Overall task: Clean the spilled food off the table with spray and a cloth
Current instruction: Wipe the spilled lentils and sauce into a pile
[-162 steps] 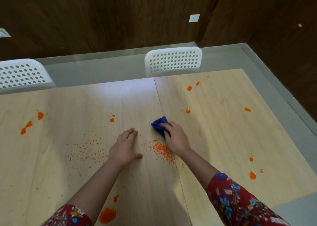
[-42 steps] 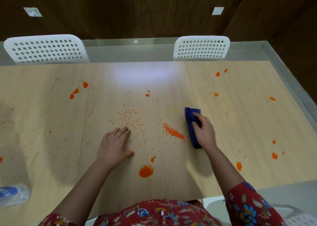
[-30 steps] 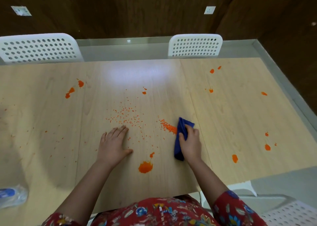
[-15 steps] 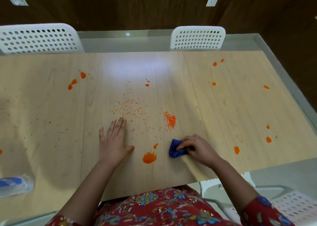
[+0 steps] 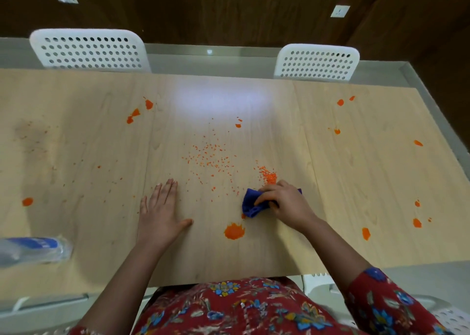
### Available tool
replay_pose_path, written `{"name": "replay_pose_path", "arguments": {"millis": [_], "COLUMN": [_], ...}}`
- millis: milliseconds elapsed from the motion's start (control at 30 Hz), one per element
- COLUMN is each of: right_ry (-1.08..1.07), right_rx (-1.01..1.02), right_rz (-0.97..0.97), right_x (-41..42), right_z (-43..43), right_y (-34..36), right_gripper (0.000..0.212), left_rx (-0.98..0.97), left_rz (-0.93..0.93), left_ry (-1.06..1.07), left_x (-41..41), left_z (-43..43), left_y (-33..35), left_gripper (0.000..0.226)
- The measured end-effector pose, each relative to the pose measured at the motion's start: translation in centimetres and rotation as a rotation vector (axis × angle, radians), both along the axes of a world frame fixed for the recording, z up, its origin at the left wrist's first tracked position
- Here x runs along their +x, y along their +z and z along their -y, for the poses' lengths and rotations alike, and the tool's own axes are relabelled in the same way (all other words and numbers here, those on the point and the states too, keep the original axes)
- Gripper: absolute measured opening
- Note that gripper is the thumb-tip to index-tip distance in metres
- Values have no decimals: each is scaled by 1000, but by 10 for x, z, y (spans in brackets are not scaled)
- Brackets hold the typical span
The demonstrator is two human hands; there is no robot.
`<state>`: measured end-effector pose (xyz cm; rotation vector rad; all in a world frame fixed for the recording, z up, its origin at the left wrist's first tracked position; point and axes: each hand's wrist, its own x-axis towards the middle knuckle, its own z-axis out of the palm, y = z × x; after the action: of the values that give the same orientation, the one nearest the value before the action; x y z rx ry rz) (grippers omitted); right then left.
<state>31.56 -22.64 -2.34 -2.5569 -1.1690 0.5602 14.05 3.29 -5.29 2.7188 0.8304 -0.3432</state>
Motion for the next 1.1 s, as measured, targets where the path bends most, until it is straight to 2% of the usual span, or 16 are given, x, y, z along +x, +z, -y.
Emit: {"name": "replay_pose_path", "arguments": {"millis": [100, 233, 333, 500, 700, 833, 967, 1100], "right_ry": [43, 46, 17, 239, 154, 130, 305, 205], "right_rx": [-15, 58, 111, 30, 82, 129, 94, 108], "right_rz": [25, 45, 88, 100, 148, 122, 86, 130], "right_x": [-3, -4, -5, -11, -12, -20, -33, -21], "right_z": [-19, -59, -56, -35, -90, -102, -93, -119], "right_y": [-4, -3, -1, -4, -14, -8, -11, -17], "right_gripper": [36, 38, 37, 30, 34, 34, 33, 34], "left_rx": [-9, -26, -26, -61, -127, -216, -211, -302], "left_rz": [-1, 6, -10, -4, 58, 197, 274, 296], "left_ry": [3, 22, 31, 56, 65, 116, 131, 113], "left_x": [0, 0, -2, -5, 1, 5, 8, 26], "left_z": [0, -3, -6, -11, -16, -28, -46, -64], "left_y": [0, 1, 2, -2, -5, -5, -6, -5], "left_gripper": [106, 108, 109, 110, 115, 107, 94, 92]}}
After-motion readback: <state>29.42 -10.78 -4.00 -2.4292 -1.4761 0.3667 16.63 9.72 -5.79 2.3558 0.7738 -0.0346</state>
